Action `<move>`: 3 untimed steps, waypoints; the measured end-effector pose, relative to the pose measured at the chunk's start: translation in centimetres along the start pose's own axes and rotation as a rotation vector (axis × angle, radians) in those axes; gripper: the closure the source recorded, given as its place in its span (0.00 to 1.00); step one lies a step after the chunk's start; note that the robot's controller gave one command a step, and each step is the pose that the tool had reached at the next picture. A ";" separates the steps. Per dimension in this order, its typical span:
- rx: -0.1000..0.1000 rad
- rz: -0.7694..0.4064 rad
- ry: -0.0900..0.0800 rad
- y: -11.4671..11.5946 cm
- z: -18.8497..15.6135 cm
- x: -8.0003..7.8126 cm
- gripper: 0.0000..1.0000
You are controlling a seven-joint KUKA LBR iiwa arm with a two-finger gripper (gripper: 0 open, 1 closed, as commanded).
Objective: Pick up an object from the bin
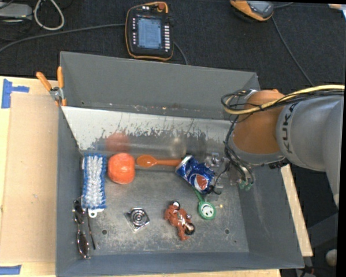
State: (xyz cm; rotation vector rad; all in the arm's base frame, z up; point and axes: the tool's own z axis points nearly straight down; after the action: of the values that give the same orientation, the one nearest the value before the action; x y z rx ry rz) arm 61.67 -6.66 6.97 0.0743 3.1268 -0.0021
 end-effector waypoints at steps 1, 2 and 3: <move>0.001 -0.002 0.000 0.0 0.0 0.0 1.00; 0.000 -0.003 0.003 0.0 -2.7 0.1 1.00; 0.000 -0.004 0.003 0.0 -4.5 0.0 1.00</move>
Offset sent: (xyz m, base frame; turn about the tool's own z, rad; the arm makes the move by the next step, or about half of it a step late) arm 0.0000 -0.0001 0.0441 -0.0012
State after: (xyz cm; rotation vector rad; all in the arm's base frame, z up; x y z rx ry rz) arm 61.57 -6.62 11.51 0.0681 3.1298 -0.0018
